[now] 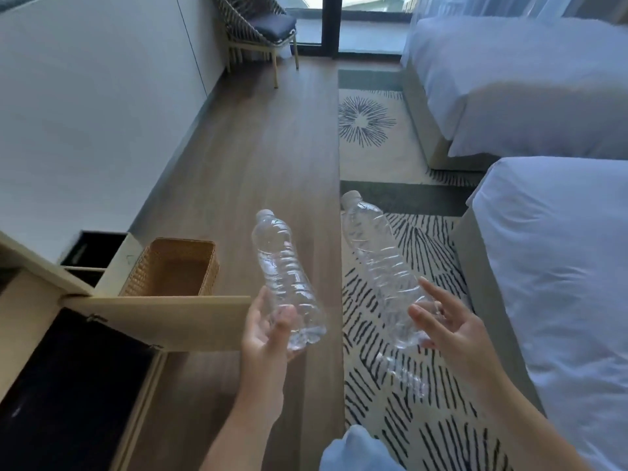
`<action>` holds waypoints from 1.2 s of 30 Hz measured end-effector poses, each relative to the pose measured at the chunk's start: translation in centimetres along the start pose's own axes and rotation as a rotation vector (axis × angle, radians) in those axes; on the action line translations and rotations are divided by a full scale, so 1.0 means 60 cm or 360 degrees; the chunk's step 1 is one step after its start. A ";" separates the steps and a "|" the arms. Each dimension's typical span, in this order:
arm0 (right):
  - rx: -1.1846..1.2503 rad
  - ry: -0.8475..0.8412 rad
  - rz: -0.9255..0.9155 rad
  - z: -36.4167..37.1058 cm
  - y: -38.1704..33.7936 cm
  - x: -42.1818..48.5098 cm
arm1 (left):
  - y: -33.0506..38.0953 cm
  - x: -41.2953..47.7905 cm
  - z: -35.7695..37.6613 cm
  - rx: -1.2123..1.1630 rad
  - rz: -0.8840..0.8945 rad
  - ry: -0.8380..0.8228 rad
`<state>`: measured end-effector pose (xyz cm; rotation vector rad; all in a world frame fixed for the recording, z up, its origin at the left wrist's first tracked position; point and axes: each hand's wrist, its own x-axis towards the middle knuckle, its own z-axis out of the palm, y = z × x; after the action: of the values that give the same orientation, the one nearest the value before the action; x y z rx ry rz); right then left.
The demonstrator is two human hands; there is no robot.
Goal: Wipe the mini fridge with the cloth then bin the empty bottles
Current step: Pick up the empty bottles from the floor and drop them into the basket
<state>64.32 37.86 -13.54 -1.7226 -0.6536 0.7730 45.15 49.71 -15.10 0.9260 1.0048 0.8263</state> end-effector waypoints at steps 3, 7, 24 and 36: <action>0.0018 -0.0032 0.0003 -0.054 -0.016 0.087 | 0.022 0.063 0.077 -0.0030 0.0019 0.0025; 0.0151 -0.0078 0.0050 -0.076 -0.029 0.179 | 0.034 0.115 0.124 0.0069 0.0085 0.0082; 0.0078 -0.0127 0.0125 0.004 -0.138 0.636 | 0.120 0.573 0.201 0.0158 -0.0002 0.0052; -0.0083 -0.0437 0.0219 0.153 -0.183 0.914 | 0.167 0.798 0.196 0.0026 -0.0020 0.0363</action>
<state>91.69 87.50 -14.36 -1.7381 -0.7507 1.1108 70.03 93.33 -18.39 0.8515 1.2145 0.9291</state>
